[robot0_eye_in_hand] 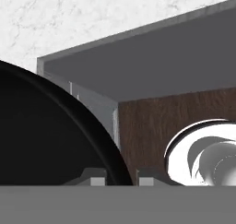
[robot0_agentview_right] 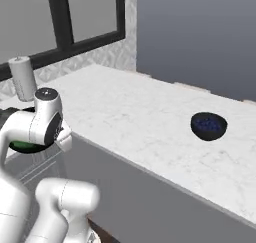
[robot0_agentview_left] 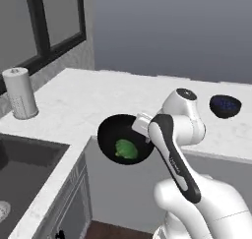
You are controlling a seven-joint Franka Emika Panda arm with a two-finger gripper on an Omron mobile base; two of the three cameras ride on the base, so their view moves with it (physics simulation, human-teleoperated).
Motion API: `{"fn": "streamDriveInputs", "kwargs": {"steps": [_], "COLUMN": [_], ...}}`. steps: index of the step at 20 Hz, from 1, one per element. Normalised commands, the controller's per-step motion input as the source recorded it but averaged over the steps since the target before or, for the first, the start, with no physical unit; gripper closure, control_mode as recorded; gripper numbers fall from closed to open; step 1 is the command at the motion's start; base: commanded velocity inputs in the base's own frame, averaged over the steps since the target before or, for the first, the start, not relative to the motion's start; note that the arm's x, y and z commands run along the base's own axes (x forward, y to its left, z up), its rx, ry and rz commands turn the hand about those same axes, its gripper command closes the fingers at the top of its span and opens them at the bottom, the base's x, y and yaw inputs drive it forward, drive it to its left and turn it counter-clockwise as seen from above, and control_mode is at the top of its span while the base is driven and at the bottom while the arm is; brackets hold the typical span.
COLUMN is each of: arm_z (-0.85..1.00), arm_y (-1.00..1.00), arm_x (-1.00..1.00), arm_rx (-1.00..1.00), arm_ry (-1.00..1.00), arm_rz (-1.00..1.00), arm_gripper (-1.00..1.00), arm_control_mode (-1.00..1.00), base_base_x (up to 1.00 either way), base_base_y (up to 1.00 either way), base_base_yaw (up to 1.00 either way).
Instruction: Pick the broccoli from the sink and place it in the bowl. Then pick the bowl and place it in the microwave. Then close the microwave door and press the start button.
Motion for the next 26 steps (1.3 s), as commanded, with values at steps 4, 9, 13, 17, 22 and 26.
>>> {"fn": "streamDriveInputs", "kwargs": {"steps": [4,9,13,17,22,26], "arm_z": [0.00,0.00,0.00,0.00,0.00,0.00], "arm_y": [0.00,0.00,0.00,0.00,0.00,0.00], "arm_x": [0.00,0.00,0.00,0.00,0.00,0.00], "arm_rx": [0.00,0.00,0.00,0.00,0.00,0.00], "arm_ry": [0.00,0.00,0.00,0.00,0.00,0.00], "arm_rz": [0.00,0.00,0.00,0.00,0.00,0.00], "arm_gripper": [1.00,1.00,1.00,1.00,1.00,1.00], "arm_control_mode": [1.00,1.00,1.00,1.00,1.00,1.00], "base_base_x": [-0.01,0.00,0.00,0.00,0.26,0.85], "base_base_y": [0.00,0.00,0.00,-0.02,-0.42,-0.74], "base_base_yaw": [-1.00,-1.00,-1.00,-0.99,-0.86,-0.60]}}
